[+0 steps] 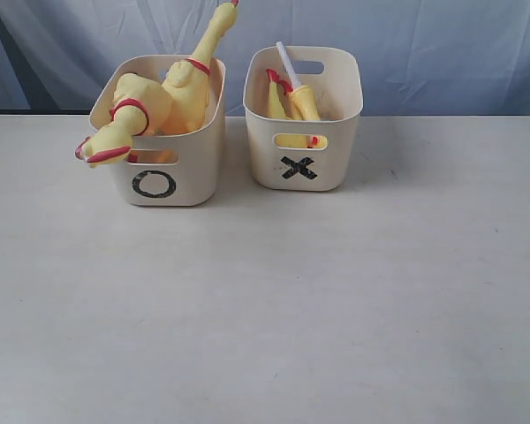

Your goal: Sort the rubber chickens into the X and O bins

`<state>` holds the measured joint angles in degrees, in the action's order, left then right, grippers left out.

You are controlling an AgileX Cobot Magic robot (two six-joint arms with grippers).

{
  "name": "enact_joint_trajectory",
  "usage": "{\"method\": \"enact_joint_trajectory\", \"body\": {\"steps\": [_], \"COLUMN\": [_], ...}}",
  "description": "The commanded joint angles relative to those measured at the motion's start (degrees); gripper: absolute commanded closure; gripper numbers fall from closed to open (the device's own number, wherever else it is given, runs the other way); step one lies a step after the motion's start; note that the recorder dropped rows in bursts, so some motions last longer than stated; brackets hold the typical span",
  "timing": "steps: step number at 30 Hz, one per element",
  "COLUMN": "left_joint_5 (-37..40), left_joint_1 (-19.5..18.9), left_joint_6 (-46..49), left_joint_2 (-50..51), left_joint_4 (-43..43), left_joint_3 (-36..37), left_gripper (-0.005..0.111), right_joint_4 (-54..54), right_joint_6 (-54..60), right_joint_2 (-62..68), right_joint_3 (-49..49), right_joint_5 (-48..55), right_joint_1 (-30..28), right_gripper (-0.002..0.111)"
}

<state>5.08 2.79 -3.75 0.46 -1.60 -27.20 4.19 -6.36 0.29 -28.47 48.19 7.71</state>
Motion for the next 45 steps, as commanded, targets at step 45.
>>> {"method": "enact_joint_trajectory", "body": {"steps": [45], "left_joint_5": [3.06], "left_joint_1": [0.31], "left_joint_6": [-0.06], "left_joint_2": [-0.46], "left_joint_4": [6.51], "left_joint_3": [27.2], "left_gripper": [0.106], "right_joint_4": [-1.6], "right_joint_6": [0.21], "right_joint_2": [-0.29], "right_joint_3": [28.47], "right_joint_5": [-31.68], "right_joint_1": [-0.28], "right_gripper": [0.108]}}
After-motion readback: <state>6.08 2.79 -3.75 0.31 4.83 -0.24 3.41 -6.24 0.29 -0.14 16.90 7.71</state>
